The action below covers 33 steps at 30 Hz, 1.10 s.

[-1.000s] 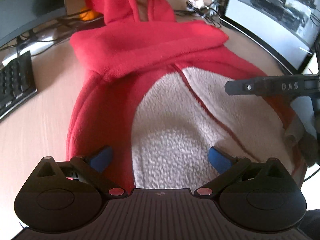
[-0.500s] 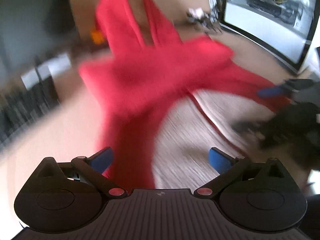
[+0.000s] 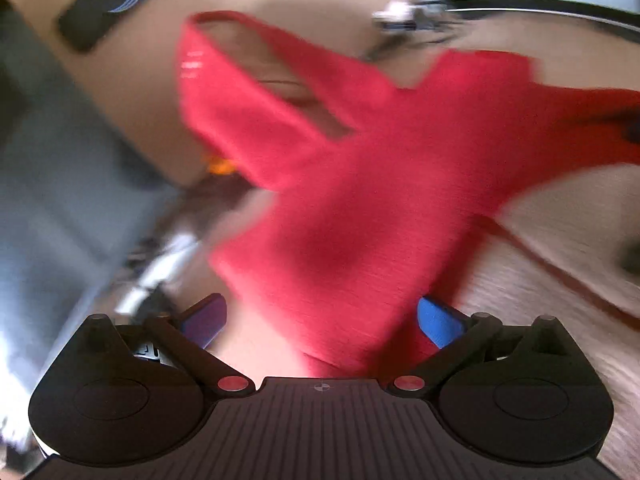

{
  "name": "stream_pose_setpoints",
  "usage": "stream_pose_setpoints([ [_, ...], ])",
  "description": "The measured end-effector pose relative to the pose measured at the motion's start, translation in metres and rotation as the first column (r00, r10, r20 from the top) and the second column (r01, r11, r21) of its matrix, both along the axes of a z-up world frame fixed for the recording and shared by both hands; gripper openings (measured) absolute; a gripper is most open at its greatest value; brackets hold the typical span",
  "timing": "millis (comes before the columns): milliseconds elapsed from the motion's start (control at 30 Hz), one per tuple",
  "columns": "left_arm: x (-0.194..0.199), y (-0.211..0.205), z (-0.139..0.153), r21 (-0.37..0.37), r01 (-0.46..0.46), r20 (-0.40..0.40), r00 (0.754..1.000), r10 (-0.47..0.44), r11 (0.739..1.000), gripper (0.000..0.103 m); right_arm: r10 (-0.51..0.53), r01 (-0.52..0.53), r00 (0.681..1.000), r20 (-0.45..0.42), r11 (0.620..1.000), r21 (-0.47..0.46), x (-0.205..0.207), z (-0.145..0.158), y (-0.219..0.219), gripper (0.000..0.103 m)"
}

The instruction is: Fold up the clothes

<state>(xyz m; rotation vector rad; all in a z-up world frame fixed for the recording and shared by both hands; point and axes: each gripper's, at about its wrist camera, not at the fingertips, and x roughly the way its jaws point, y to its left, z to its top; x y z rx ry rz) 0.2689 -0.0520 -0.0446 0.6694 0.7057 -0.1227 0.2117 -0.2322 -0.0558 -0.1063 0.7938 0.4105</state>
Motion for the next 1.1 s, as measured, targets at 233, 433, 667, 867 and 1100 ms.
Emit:
stream_pose_setpoints([
  [233,0.013,0.011,0.004,-0.073,-0.059,-0.047,0.997,0.055,0.996,0.103,0.055,-0.062,0.995,-0.087,0.995,-0.081,0.017,0.015,0.009,0.103],
  [433,0.003,0.009,0.009,-0.083,-0.051,0.002,0.999,0.051,0.995,0.103,0.108,-0.047,0.982,0.156,0.934,-0.355,0.03,0.037,0.023,0.103],
  [667,-0.008,0.123,0.04,-0.307,-0.527,0.121,0.804,0.582,0.793,0.103,0.114,-0.042,0.982,0.154,0.911,-0.41,0.042,0.016,0.023,0.103],
  [867,-0.046,0.214,0.028,-0.542,-0.68,-0.143,0.653,0.744,0.494,0.103,0.256,-0.104,0.928,0.27,0.875,-0.473,0.035,0.03,0.058,0.103],
  [1100,-0.094,0.279,0.033,-0.784,-0.613,-0.357,0.575,0.736,0.099,0.103,0.517,-0.31,0.818,0.253,0.766,-0.564,0.032,0.013,0.16,0.103],
])
